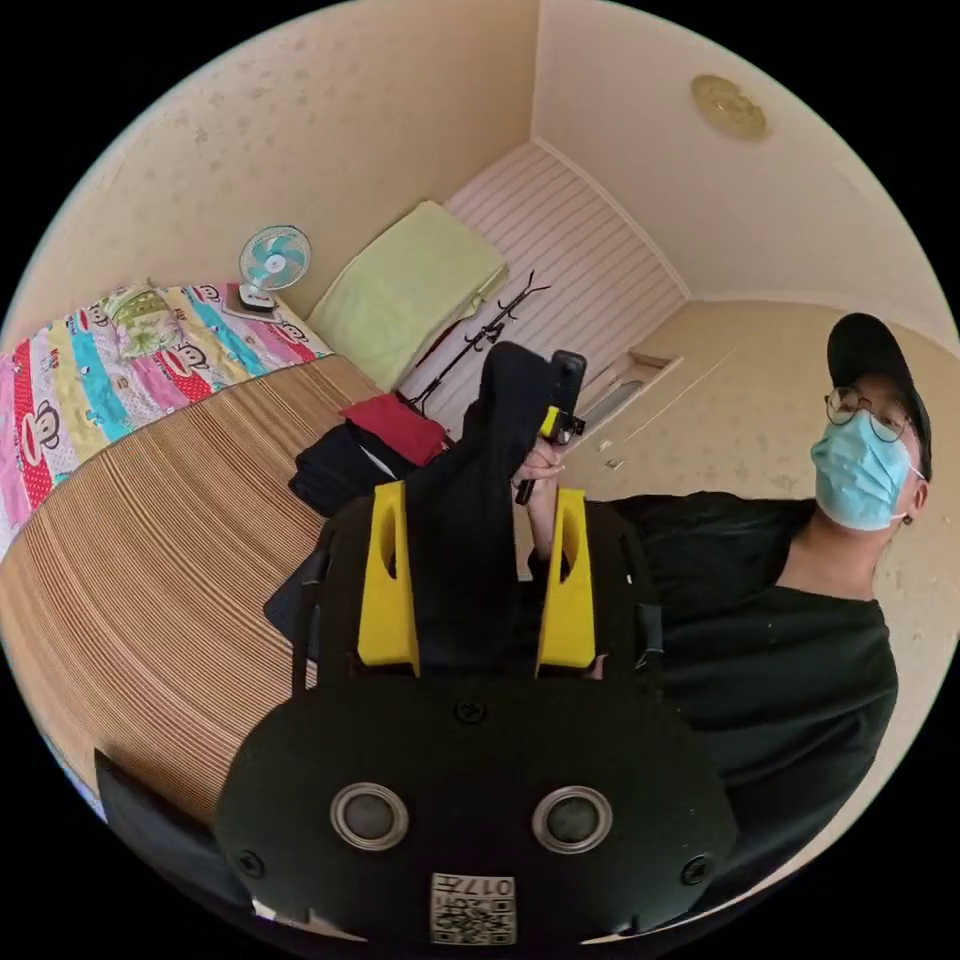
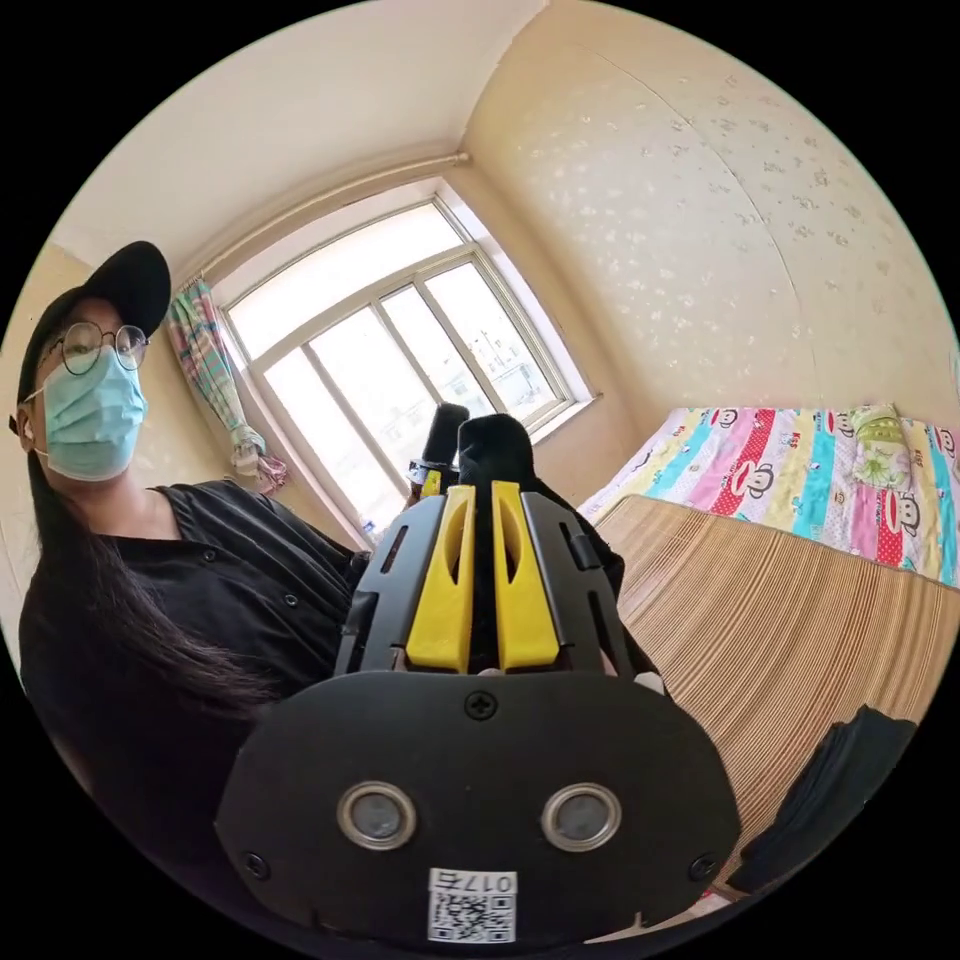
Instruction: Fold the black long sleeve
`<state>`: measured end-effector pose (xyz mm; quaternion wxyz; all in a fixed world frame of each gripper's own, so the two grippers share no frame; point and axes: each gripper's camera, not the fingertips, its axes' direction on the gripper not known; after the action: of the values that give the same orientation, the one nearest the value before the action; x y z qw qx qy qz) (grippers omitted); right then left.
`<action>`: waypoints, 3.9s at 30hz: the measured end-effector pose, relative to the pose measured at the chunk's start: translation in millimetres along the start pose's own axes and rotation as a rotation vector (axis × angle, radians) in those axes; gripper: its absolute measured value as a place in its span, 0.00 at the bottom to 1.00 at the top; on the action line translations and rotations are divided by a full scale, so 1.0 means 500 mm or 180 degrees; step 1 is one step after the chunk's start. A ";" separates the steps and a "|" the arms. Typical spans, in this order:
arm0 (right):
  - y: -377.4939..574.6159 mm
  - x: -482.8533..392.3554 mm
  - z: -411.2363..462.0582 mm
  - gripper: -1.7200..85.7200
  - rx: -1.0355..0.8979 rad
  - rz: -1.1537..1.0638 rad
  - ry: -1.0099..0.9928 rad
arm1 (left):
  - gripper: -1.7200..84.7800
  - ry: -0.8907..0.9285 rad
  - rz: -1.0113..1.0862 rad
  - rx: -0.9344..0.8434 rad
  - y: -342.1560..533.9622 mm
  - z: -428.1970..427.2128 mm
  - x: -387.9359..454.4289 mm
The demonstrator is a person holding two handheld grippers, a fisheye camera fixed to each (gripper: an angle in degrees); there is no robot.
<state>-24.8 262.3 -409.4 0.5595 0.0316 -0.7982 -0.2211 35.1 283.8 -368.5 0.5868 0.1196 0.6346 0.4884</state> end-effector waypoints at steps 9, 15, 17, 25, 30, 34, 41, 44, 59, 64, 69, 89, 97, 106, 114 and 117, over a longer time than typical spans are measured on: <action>0.080 0.005 -0.105 0.08 0.0507 -0.0325 0.1073 | 0.04 -0.1269 0.1149 0.0935 -0.056 0.078 0.293; 0.298 0.115 -0.169 0.12 0.0737 -0.0020 0.1102 | 0.03 -0.1426 0.1583 0.1060 -0.136 0.090 0.430; 0.354 0.155 -0.140 0.15 0.0646 0.0011 0.1005 | 0.03 -0.1377 0.1704 0.1102 -0.150 0.082 0.463; 0.368 0.233 0.045 0.22 0.0239 0.0098 -0.0168 | 0.03 -0.1427 0.1666 0.1396 -0.173 0.009 0.565; 0.306 0.291 0.070 0.12 -0.0385 -0.0068 0.0411 | 0.03 -0.1464 0.1585 0.1677 -0.103 -0.084 0.596; 0.243 0.333 0.065 0.20 -0.0432 -0.0158 -0.0582 | 0.03 -0.1272 0.1478 0.1772 -0.062 -0.128 0.603; 0.214 0.384 0.069 0.08 -0.0680 -0.0177 -0.0780 | 0.04 -0.1483 0.1229 0.1796 -0.051 -0.197 0.633; 0.195 0.365 -0.084 0.07 -0.0223 -0.0427 0.0019 | 0.04 -0.1696 0.1104 0.1688 -0.040 -0.245 0.649; -0.189 0.239 -0.407 0.06 -0.0146 -0.0889 0.1180 | 0.04 -0.1944 0.0553 0.1401 -0.223 -0.542 0.665; -0.365 0.669 -0.256 0.06 -0.1247 -0.0357 0.1805 | 0.07 -0.2056 -0.0236 0.0870 -0.507 -0.625 0.262; -0.230 1.255 -0.090 0.09 -0.2126 0.0880 0.2075 | 0.11 -0.2391 -0.1797 0.0669 -0.548 -0.586 -0.276; 0.583 1.385 -0.209 0.06 -0.4409 0.1144 0.2846 | 0.17 -0.3302 -0.3885 -0.0648 0.158 -0.636 -0.485; 0.111 1.419 -0.691 0.11 -0.1910 0.1795 0.4925 | 0.14 -0.3243 -0.3494 -0.0067 0.084 -0.832 -0.399; 0.420 1.308 -0.140 0.12 -0.2834 0.1677 0.2199 | 0.13 -0.2269 -0.2791 -0.0918 0.048 -0.833 -0.468; 0.591 1.163 -0.222 0.08 -0.3820 0.1474 0.2462 | 0.08 -0.2144 -0.2880 -0.0872 0.071 -0.861 -0.348; 0.581 1.167 -0.330 0.08 -0.3781 0.1997 0.2342 | 0.10 -0.2469 -0.3519 0.0221 0.144 -1.029 -0.290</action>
<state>-35.1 297.6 262.1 0.7488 -0.4309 -0.2791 -0.4191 -397.5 -32.3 -308.1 0.9316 -0.0373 0.3612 0.0174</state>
